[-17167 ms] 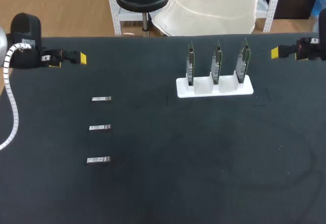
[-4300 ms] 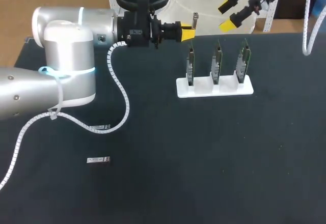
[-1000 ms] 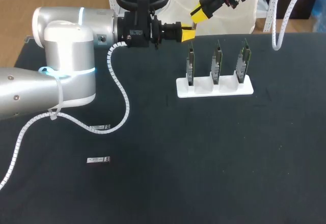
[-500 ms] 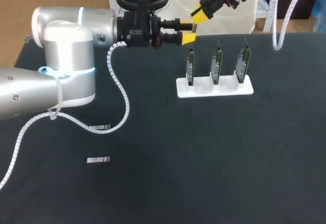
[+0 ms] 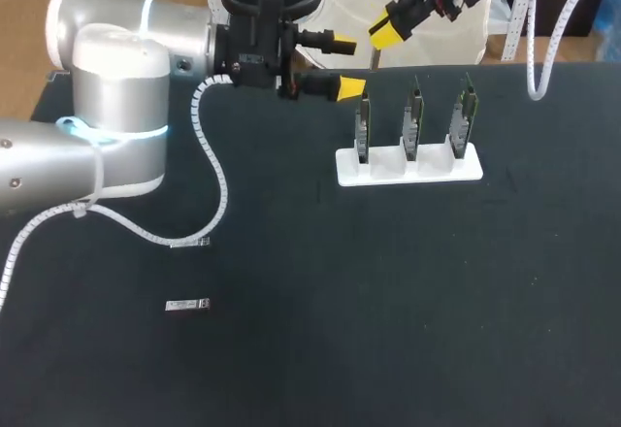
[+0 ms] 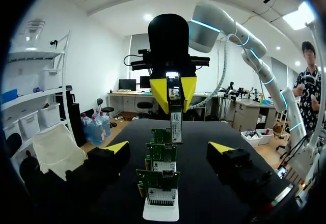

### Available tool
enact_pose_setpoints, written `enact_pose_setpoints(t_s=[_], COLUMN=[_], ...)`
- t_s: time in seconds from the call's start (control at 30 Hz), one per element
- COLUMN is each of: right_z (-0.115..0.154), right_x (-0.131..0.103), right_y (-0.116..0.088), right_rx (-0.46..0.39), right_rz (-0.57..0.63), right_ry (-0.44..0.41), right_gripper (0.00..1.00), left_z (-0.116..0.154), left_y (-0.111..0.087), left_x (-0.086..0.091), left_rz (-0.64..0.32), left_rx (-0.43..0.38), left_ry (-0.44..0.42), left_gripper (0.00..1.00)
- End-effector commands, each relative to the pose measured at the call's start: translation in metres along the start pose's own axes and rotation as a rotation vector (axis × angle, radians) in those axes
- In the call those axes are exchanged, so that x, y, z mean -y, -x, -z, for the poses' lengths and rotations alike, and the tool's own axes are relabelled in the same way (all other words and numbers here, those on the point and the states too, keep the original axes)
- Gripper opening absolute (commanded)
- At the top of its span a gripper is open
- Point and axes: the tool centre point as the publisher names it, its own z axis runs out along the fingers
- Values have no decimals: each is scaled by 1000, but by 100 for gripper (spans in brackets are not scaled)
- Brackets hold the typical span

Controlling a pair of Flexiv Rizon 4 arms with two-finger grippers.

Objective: Pick up the optical module with the left hand, and insert it into the network port with the right hand.

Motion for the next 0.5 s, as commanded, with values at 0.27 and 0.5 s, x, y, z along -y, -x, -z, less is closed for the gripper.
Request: enact_pose_setpoints(t_s=[0.27, 0.5], right_z=[0, 0], right_x=[-6, -6], right_y=[-2, -2], right_rx=[-1, -2], right_rz=[4, 3], right_ry=[-19, -20], right_gripper=[0, 0], left_z=[0, 4], left_y=[-27, -38], left_x=[8, 6], left_rz=[-16, -7], left_rx=[-211, -245], left_ry=[7, 24], left_gripper=[100, 100])
